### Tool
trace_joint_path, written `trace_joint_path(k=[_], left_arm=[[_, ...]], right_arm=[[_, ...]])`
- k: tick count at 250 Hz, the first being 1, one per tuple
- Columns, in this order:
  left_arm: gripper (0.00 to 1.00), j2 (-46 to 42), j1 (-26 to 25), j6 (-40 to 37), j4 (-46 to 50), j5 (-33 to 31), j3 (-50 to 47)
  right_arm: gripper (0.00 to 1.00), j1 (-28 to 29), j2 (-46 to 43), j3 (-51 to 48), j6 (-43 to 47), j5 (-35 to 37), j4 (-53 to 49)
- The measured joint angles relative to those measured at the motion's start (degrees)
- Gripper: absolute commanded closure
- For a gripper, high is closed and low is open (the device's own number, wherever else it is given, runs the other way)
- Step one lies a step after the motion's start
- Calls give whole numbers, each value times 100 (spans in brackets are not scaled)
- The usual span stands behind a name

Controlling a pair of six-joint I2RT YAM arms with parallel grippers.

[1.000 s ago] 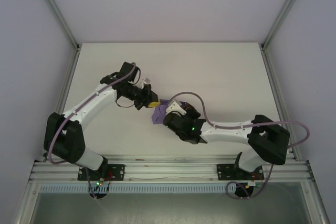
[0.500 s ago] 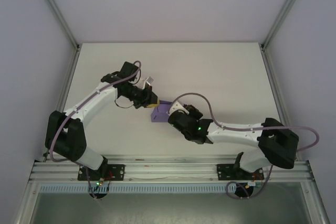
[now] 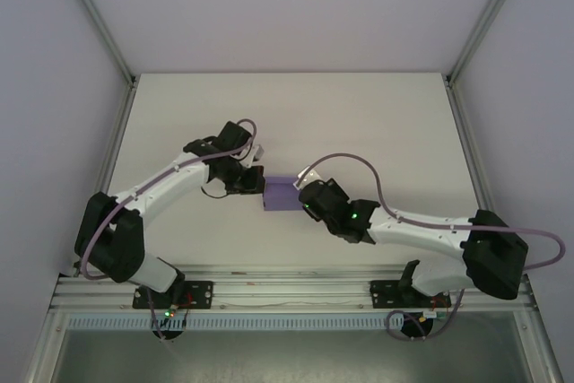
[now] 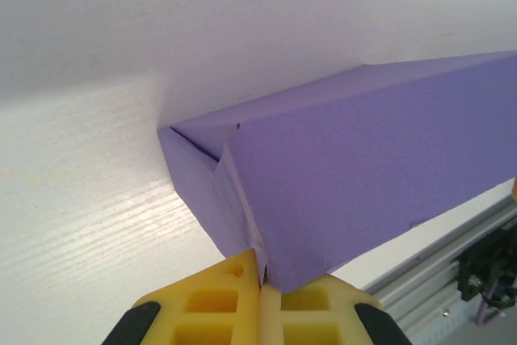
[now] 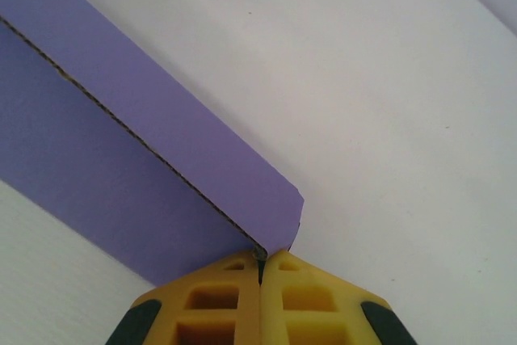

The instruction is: Assemble paper box

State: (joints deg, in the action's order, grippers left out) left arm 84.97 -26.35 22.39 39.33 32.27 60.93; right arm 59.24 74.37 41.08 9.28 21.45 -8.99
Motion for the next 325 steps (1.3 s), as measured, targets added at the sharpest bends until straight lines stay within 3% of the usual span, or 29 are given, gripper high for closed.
trace_joint_path(k=[41,78,100,180,232,325], left_arm=[[100,-168,-101,20,-219,-190,-173],[56,-256,-216,61,-181,-490,-181],[49,-387,-214,103,-111,-656,-256],[45,-970,-404,619,-940,-376,-844],[47,-962,-431,723,-1038,-664,-979],[49,-855,-522,822,-1360,-1029,-1086]], right_arm=[[100,-59,-94,-44,-455,-181,-2],[100,-59,-192,-114,-693,-227,-7],[100,-70,-201,-111,-793,-184,-52],[100,-81,-212,107,-1182,-457,-358],[100,-131,-236,466,-1469,-627,-881],[100,-905,-293,946,-2124,-1718,-1635]])
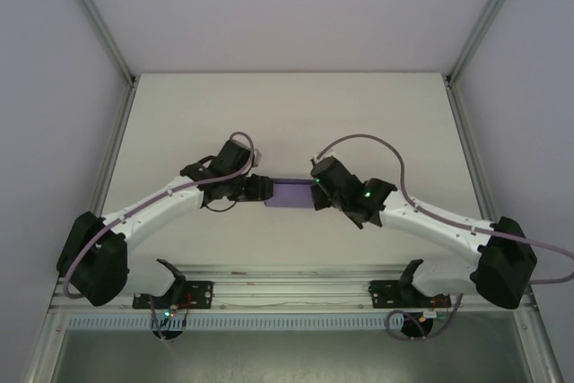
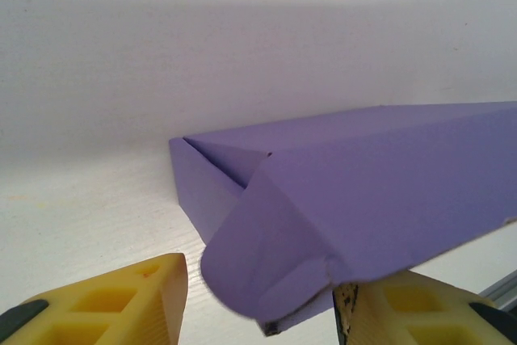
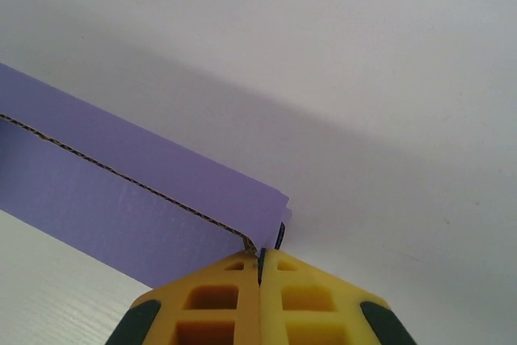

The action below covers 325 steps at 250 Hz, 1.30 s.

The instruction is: Assemble paper box

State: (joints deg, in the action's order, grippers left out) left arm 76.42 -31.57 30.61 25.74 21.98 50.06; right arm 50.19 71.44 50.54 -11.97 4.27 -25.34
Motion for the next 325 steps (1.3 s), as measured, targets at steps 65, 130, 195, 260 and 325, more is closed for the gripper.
trace_joint_path(k=[65,130,195,260,325], left_arm=[[49,22,0,127,-157,-37,-11],[55,76,-33,256,-302,-37,-74],[48,98,-76,245,-275,-70,-46],[40,-219,-142,-74,339,-522,385],[50,7,-140,-870,546,-750,616]], right_arm=[[100,-243,13,70,-356,-428,-192],[100,-264,192,212,-678,-452,-280],[100,-275,166,219,-730,-452,-297],[100,-275,72,205,-487,-474,-297],[100,-275,72,205,-337,-474,-302]])
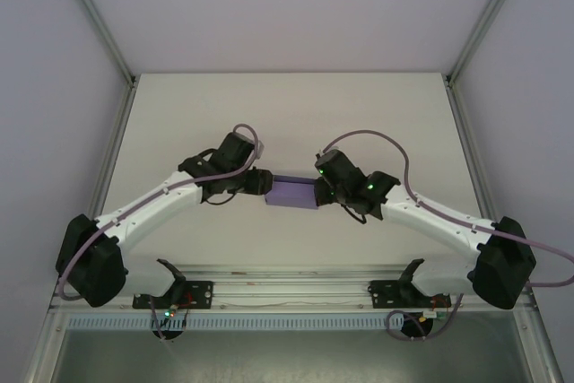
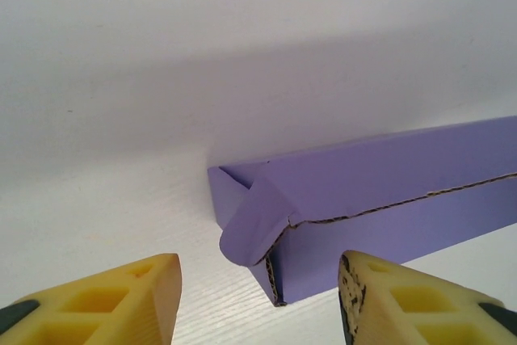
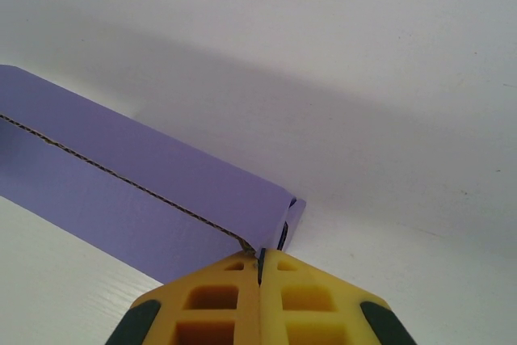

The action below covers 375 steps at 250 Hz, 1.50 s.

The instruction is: Assemble paper box

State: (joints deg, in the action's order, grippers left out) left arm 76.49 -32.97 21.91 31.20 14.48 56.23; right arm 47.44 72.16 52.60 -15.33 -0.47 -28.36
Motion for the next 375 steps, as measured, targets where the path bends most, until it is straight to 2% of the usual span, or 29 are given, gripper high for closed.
trace_joint_path(k=[30,63,143,167,188,263,375], left_arm=[[54,166,0,-192,48,-66,55],[66,267,0,-350,48,-192,181],[76,330,-2,-455,-22,-319,238],[85,402,-2,-516,-57,-291,299],[100,442,-7,-525,-116,-247,317],[100,431,-33,-494,13,-179,568],[100,426,-31,232,914,651,1021]], right_arm=[[100,0,0,0,42,-2,0],[100,0,0,0,61,-4,0],[100,0,39,2,144,-66,2],[100,0,59,2,166,-66,4],[100,2,83,2,170,-68,17],[100,20,190,2,304,166,28],[100,793,649,2,876,1904,28]])
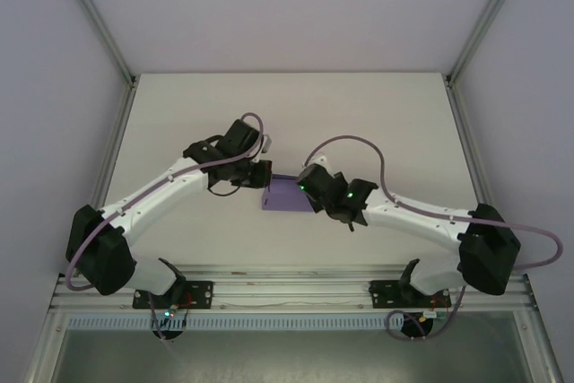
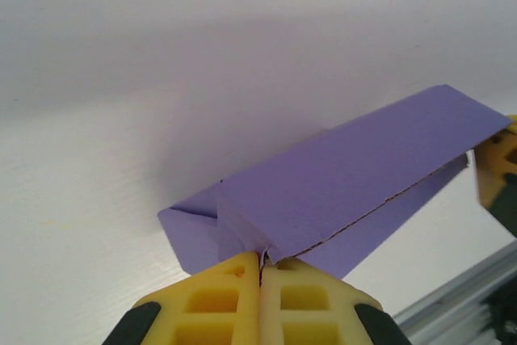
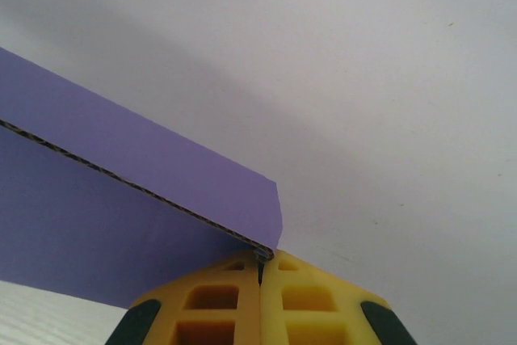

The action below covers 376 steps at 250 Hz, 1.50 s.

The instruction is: Assemble paper box

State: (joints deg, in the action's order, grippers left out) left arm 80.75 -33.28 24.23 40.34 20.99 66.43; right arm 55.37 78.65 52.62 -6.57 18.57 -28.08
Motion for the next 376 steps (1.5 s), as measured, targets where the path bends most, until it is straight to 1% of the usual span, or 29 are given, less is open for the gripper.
trace_joint_path(k=[17,55,74,92,99,107,111,132,141,178,205,211,226,253,280,305,328,344,376], left_arm=[[100,0,9,107,42,173,55],[100,15,151,400,85,715,103],[100,15,195,455,90,831,103],[87,17,188,424,192,658,129],[77,22,186,372,243,553,144],[63,24,170,278,313,402,157],[59,24,164,280,328,334,157],[47,24,131,4,415,-114,151],[46,24,103,-98,424,-313,142],[45,-37,-98,-494,380,-1003,9],[47,-149,-190,-807,234,-1222,-186],[50,-170,-188,-885,177,-1263,-234],[59,-197,-199,-999,44,-1405,-341],[65,-201,-199,-1191,-170,-1703,-516],[65,-201,-238,-1279,-409,-1792,-656],[65,-284,-376,-1414,-660,-1873,-855],[65,-417,-463,-1602,-721,-1897,-964],[69,-474,-492,-1746,-741,-1897,-964],[69,-498,-505,-2037,-787,-1958,-960]], right_arm=[[100,96,70,0,90,249,-15],[100,210,116,-13,267,553,-68],[100,269,151,-13,310,675,-101],[100,304,155,-15,332,717,-103],[100,317,153,-15,345,715,-83],[100,337,153,-15,352,708,-57],[100,345,153,-15,352,708,-52],[100,363,144,-15,372,671,-46],[100,363,138,-15,372,647,-42],[100,363,131,-13,372,557,-42],[100,363,120,0,376,498,-44],[100,363,118,9,380,472,-42],[100,363,107,22,393,409,-42],[100,363,66,24,393,297,-39],[100,363,22,24,393,190,-42],[100,363,2,24,393,131,-44],[100,354,-20,24,393,87,-68],[100,332,-39,24,393,52,-70],[100,284,-118,22,415,-136,-66]])
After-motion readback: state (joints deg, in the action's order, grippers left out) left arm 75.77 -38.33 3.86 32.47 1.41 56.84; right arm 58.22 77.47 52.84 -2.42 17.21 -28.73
